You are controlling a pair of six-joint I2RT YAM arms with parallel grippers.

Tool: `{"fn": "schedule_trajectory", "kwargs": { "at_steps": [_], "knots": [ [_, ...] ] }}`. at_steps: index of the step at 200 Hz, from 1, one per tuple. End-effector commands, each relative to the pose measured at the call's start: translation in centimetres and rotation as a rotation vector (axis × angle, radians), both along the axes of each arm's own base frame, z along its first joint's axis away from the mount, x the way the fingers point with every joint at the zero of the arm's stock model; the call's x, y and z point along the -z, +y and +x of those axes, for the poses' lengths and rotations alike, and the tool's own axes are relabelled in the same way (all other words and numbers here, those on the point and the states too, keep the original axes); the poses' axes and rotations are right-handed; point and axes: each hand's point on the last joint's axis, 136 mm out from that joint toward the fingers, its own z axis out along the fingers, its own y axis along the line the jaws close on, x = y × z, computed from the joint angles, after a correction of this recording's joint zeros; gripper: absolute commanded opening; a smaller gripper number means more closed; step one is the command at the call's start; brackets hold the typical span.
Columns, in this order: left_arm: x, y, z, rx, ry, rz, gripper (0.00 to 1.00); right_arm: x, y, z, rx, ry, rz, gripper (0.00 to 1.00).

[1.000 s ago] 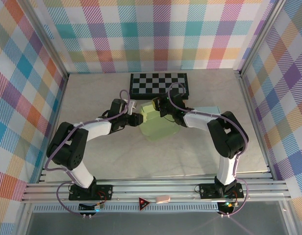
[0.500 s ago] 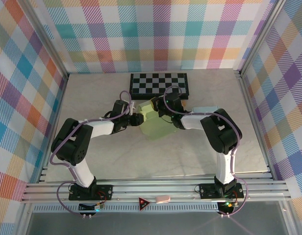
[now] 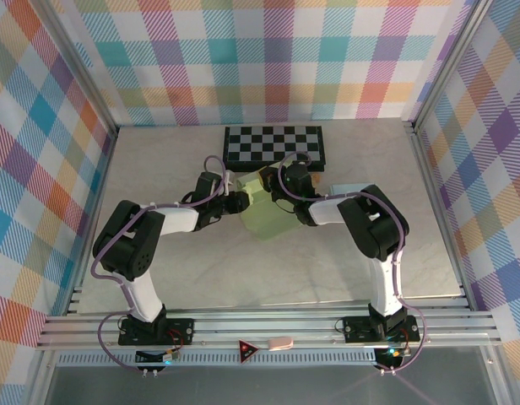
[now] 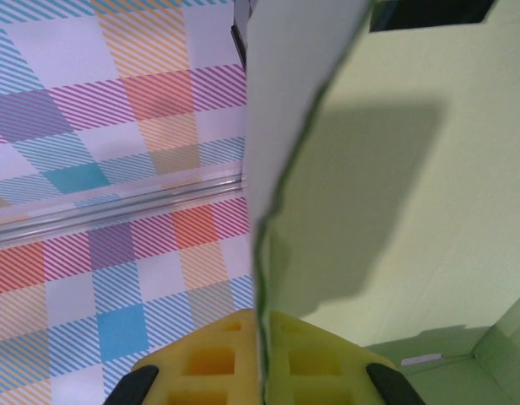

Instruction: Fold the paper box

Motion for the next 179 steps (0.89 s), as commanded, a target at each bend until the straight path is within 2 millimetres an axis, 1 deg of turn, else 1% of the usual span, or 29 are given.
{"fn": "schedule_trajectory", "kwargs": {
  "at_steps": [1,32,62,83,135,150,179],
  "knots": [
    [-1.8,-0.4,1.7,-0.048,-0.078,-0.053,0.41,1.6,0.8,-0.8,-0.027,0.012,-0.015,0.0],
    [-2.2,-0.6,2.2,-0.063,-0.097,-0.076,0.42,1.7,1.2,-0.8,-0.023,0.023,-0.016,0.0],
    [-2.4,-0.8,2.3,-0.068,-0.108,-0.063,0.41,1.7,1.9,-1.0,-0.024,0.036,-0.022,0.0],
    [-2.8,-0.9,2.4,-0.084,-0.134,-0.038,0.41,1.8,2.1,-1.2,-0.008,0.055,-0.015,0.0],
    [-3.4,0.8,2.8,-0.224,-0.213,0.089,0.4,1.6,2.4,-1.1,0.05,0.096,0.005,0.0],
    [-3.8,0.7,3.1,-0.236,-0.243,0.099,0.4,1.7,2.5,-1.1,0.06,0.113,0.005,0.0],
    [-3.7,0.6,3.6,-0.256,-0.26,0.136,0.4,2.0,2.6,-1.4,0.07,0.135,0.001,0.0]
  ]
}}
